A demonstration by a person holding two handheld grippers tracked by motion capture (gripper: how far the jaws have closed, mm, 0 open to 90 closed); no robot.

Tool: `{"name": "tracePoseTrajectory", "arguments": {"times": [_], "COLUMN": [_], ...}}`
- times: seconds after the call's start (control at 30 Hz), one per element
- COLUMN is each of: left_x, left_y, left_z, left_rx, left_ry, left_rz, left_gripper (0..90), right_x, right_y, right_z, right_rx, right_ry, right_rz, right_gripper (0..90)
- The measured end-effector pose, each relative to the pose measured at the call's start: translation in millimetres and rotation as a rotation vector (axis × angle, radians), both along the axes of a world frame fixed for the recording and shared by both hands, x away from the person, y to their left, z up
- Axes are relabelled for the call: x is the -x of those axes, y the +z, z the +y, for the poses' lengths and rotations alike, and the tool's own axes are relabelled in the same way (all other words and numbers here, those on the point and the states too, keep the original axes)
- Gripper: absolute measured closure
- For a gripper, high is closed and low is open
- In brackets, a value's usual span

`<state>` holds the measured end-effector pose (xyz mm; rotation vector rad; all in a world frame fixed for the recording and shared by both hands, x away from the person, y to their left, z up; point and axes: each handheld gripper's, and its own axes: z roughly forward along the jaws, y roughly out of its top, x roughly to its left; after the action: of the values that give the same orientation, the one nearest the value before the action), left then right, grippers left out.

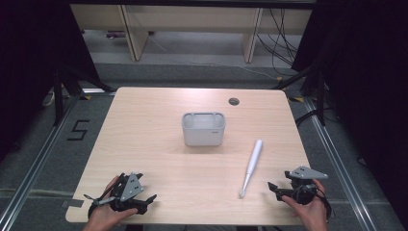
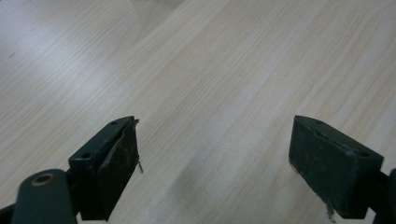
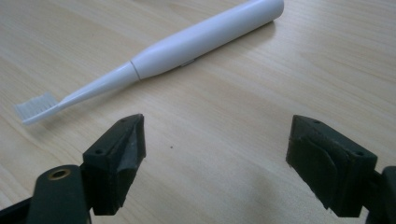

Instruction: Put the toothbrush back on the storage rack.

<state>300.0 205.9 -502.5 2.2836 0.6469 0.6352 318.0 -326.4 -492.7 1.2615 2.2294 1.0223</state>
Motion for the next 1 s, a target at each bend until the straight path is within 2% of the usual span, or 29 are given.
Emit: {"name": "tracePoseTrajectory", "arguments": {"times": [0.03, 0.07, 0.1, 0.13, 0.17, 0.2, 0.3, 0.33, 0.43, 0.47, 0.5, 0.53, 0.57, 0.6, 0.63, 0.67, 0.7, 0.77, 0.8, 0.9, 0.93, 1.0], "left_x": [0.0, -0.2, -0.3, -0.3, -0.3, 0.0, -0.1, -0.3, -0.2, -0.3, -0.6, -0.1, -0.1, -0.6, -0.6, -0.9, -0.9, -1.0, -0.8, -1.0, -1.2, -1.4], "left_y": [0.0, 0.0, -0.1, -0.1, -0.2, -0.1, -0.2, -0.6, -0.4, -0.6, 0.0, -1.4, -1.4, -0.4, -1.4, -1.6, -1.6, -1.6, -1.5, -2.0, -2.2, -2.4], "left_z": [0.1, 0.3, 0.3, 0.3, 0.1, -0.2, -0.1, -0.2, -0.2, -0.5, 0.2, -1.0, -1.0, 0.2, -0.5, -0.6, -0.6, -0.5, -0.3, -0.4, -0.3, -0.4], "left_rx": [-0.001, -0.005, -0.006, -0.006, -0.003, -0.003, -0.003, -0.001, -0.004, -0.001, -0.018, 0.007, 0.007, -0.014, 0.000, -0.005, -0.004, -0.006, -0.002, 0.001, 0.003, 0.005], "left_ry": [0.000, -0.002, -0.002, -0.002, -0.001, -0.004, -0.003, -0.002, -0.004, -0.001, -0.006, 0.003, 0.003, -0.007, 0.005, 0.013, 0.012, 0.012, 0.006, 0.010, 0.012, 0.015], "left_rz": [0.001, 0.002, 0.001, 0.001, 0.001, 0.001, 0.002, 0.002, 0.003, 0.003, 0.002, 0.003, 0.003, 0.004, 0.001, -0.012, -0.010, -0.010, -0.002, 0.000, 0.000, -0.002], "left_gripper": [15.3, 15.3, 15.3, 15.3, 15.3, 15.3, 15.3, 15.3, 15.3, 15.3, 15.3, 15.3, 15.3, 15.3, 15.3, 15.3, 15.3, 15.3, 15.3, 15.3, 15.3, 15.3], "right_x": [2.0, 1.3, -0.5, -0.5, -0.5, 1.5, -0.8, -1.7, -2.2, -1.3, -0.9, -1.3, -3.7, -3.7, -3.7, -3.5, -6.8, -7.4, -10.3, -13.9, -19.3, -20.9], "right_y": [0.0, -0.2, -0.5, -0.5, -0.4, 0.3, 0.4, -0.4, -0.8, 0.4, 1.4, 1.8, 2.1, 2.5, 2.5, 4.0, 4.4, 4.1, 5.6, 8.2, 10.1, 11.5], "right_z": [2.6, 2.3, 0.8, 0.8, 0.9, 2.6, 0.8, 1.2, 1.6, 3.1, 3.6, 3.8, 1.9, 2.6, 2.6, 3.6, 1.5, 2.9, 4.6, 5.9, 6.9, 8.0], "right_rx": [-0.009, -0.001, 0.015, 0.015, 0.012, -0.006, 0.008, 0.000, 0.003, 0.001, -0.004, -0.007, 0.011, -0.001, -0.001, -0.016, 0.001, -0.019, -0.026, -0.014, -0.004, 0.004], "right_ry": [-0.016, -0.004, 0.013, 0.013, 0.016, -0.004, 0.020, 0.020, 0.019, 0.003, -0.001, -0.001, 0.016, 0.010, 0.010, -0.019, 0.003, -0.009, -0.015, -0.023, -0.002, -0.006], "right_rz": [0.025, 0.019, -0.007, -0.007, -0.004, 0.020, -0.001, 0.017, 0.014, 0.013, 0.028, 0.020, -0.023, -0.008, -0.008, 0.005, -0.025, -0.027, -0.005, -0.012, -0.036, -0.036], "right_gripper": [21.2, 21.4, 21.8, 21.8, 22.1, 22.4, 22.7, 22.7, 23.2, 23.5, 23.6, 24.1, 24.2, 24.2, 24.2, 24.3, 24.8, 25.1, 25.1, 25.8, 26.6, 26.9]}}
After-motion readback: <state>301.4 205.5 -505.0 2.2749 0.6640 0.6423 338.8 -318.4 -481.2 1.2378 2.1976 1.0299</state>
